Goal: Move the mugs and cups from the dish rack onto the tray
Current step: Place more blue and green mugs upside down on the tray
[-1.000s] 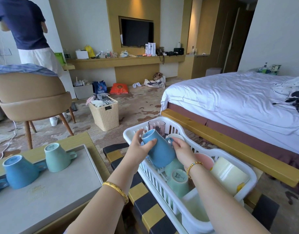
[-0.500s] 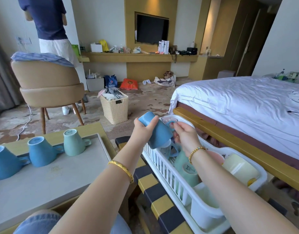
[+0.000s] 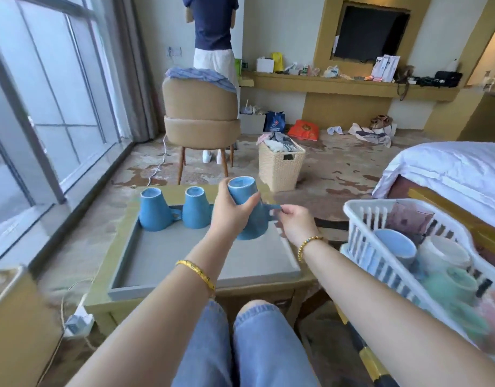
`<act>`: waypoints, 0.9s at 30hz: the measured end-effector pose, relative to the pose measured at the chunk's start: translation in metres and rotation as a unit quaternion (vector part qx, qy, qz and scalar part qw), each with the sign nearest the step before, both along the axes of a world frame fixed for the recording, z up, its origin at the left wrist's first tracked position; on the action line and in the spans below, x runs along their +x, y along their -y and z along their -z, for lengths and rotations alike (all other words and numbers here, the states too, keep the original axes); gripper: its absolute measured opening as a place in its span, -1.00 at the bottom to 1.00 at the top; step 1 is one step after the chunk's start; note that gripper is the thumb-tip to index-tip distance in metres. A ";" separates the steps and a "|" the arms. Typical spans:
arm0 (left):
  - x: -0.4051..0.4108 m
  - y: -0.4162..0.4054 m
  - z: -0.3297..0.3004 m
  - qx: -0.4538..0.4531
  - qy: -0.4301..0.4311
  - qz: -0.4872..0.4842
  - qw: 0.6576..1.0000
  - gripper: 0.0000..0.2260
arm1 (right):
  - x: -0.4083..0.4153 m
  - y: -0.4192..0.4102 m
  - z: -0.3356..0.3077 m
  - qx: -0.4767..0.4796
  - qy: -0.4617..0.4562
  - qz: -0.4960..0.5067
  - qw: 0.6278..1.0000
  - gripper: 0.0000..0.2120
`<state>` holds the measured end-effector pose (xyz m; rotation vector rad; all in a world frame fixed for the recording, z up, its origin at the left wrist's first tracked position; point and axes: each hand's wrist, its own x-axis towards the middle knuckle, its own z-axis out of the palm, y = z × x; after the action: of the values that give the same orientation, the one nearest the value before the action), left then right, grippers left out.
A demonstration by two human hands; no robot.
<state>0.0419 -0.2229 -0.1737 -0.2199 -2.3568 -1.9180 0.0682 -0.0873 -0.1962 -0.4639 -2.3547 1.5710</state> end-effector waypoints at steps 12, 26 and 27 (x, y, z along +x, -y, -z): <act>-0.056 0.131 0.087 -0.053 0.005 -0.064 0.997 -0.42 | -0.082 0.134 0.092 0.133 0.059 -0.085 0.986 -0.74; -0.093 0.179 0.113 -0.048 0.011 -0.100 0.994 -0.43 | -0.132 0.173 0.122 0.067 0.088 -0.127 0.986 -0.86; -0.096 0.180 0.113 -0.051 0.013 -0.099 0.994 -0.42 | -0.134 0.174 0.122 0.062 0.089 -0.129 0.986 -0.89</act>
<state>-0.0538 -0.4032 -0.2867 0.0332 -2.3934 -1.7241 -0.0656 -0.2609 -0.3181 -0.2913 -2.7254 1.5304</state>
